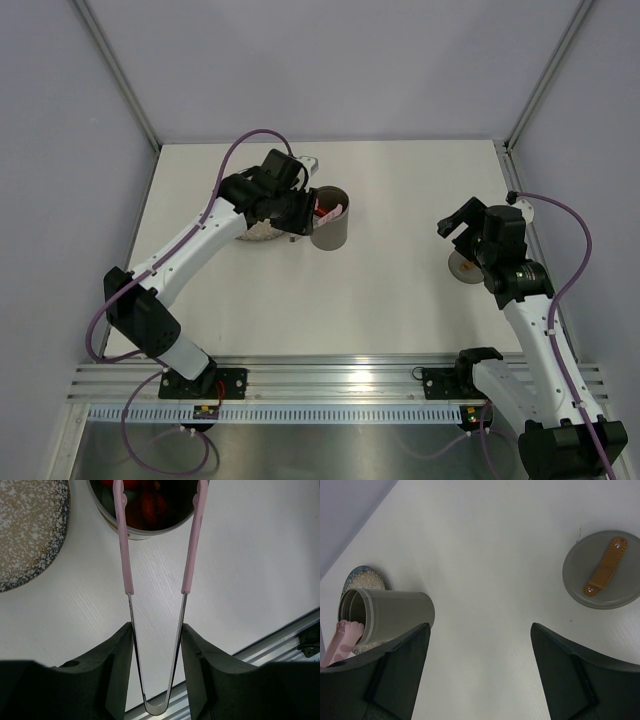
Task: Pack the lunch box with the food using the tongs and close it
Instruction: Place the fake food in the packing box.
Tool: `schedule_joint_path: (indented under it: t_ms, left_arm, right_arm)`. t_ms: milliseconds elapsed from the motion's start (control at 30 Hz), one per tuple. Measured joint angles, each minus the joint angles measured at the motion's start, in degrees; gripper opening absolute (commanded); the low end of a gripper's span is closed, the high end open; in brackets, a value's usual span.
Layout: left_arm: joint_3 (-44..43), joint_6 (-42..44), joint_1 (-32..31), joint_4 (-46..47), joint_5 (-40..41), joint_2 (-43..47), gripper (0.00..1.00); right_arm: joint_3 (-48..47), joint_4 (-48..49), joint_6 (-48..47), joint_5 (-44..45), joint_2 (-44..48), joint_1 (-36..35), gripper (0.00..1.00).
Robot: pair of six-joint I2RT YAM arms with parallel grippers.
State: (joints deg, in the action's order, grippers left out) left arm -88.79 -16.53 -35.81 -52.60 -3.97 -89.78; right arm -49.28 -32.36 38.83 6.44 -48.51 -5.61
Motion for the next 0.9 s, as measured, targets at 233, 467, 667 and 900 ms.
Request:
schedule_joint_path:
  t_ms: [233, 467, 667, 900]
  left_arm:
    - [-0.85, -0.13, 0.0, -0.07, -0.15, 0.04, 0.39]
    - [-1.18, -0.79, 0.0, 1.42, -0.39, 4.33, 0.14]
    - [-0.55, -0.33, 0.0, 3.87, -0.79, 11.67, 0.0]
    - [8.87, 1.16, 0.0, 8.94, -5.75, 20.11, 0.0]
  right_arm:
    - [0.0, 0.0, 0.0, 0.0, 0.0, 0.0, 0.9]
    - [0.0, 0.0, 0.0, -0.02, 0.0, 0.0, 0.9]
    - [0.0, 0.0, 0.0, -0.02, 0.0, 0.0, 0.9]
    - [0.0, 0.0, 0.0, -0.02, 0.0, 0.0, 0.9]
